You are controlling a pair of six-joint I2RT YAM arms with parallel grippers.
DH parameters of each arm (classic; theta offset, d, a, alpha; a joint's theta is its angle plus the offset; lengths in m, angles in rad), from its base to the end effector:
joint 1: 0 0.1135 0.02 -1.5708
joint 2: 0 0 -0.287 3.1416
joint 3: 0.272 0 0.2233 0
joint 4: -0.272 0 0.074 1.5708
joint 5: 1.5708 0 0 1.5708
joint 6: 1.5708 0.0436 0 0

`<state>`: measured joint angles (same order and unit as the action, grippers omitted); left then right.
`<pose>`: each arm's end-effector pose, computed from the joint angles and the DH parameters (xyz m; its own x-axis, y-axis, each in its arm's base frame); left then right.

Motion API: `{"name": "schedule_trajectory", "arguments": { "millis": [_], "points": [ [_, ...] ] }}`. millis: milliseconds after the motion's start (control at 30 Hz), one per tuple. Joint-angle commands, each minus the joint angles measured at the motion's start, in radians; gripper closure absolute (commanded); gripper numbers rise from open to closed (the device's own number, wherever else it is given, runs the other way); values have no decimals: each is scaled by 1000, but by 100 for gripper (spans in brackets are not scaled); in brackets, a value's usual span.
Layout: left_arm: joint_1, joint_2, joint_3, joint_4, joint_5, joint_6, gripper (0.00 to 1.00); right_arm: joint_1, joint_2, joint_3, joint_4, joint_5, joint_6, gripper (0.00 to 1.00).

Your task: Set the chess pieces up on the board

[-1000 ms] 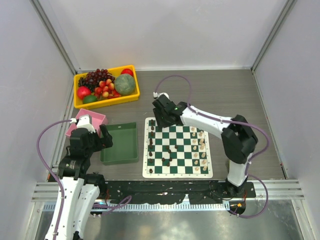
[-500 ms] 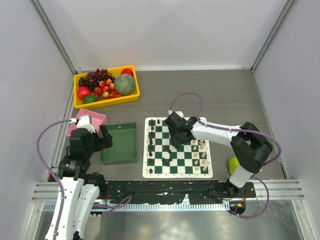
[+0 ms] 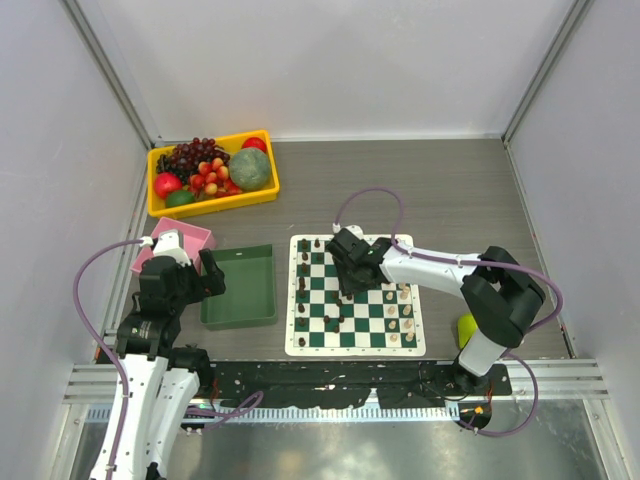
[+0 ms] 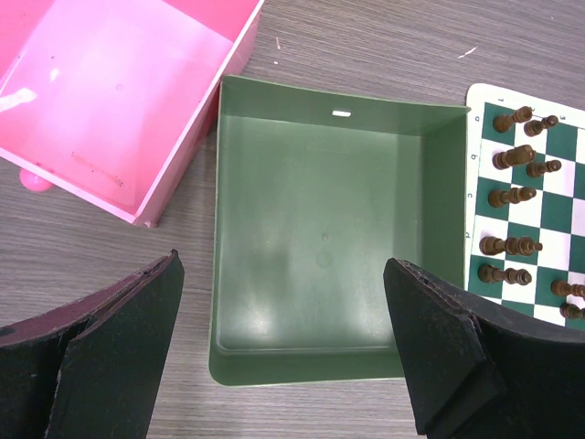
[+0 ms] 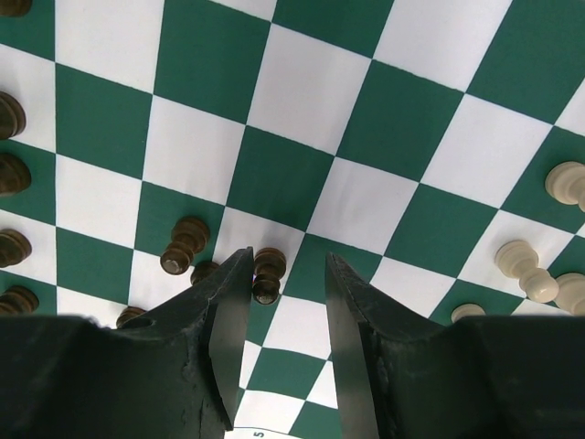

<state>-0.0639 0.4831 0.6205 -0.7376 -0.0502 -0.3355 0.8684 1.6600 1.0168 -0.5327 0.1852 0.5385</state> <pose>0.0677 -0.0021 0.2693 -0.5396 -0.2950 -0.7885 -0.1644 0.9555 -0.2449 0.1990 0.2227 0.2105 -0.8732 -0.2514 -0.4174 -0.2989 0.9529 0.0514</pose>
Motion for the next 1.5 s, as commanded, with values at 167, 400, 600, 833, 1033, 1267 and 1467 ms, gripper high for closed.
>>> {"name": "schedule_trajectory", "arguments": {
  "millis": [167, 400, 600, 833, 1033, 1267, 1467],
  "points": [
    [1, -12, 5, 27, 13, -2, 1, 12, -80, 20, -3, 11, 11, 56],
    [3, -12, 5, 29, 15, -2, 1, 29, -68, -1, 5, -7, 12, 60],
    [3, -14, 7, 27, 16, 0, 1, 32, -51, -18, 11, 8, 23, 64],
    [1, -17, 7, 27, 13, -2, 1, 32, -35, -14, 20, -1, 17, 71],
    [3, -17, 7, 27, 13, -2, 1, 34, -40, -7, 22, -21, 8, 77],
    [3, -18, 5, 26, 16, -2, 1, 34, -65, 38, 8, -7, -11, 83],
    [3, -18, 8, 27, 12, 0, 1, 34, -19, 173, -26, 59, -64, 83]
  ]
}}
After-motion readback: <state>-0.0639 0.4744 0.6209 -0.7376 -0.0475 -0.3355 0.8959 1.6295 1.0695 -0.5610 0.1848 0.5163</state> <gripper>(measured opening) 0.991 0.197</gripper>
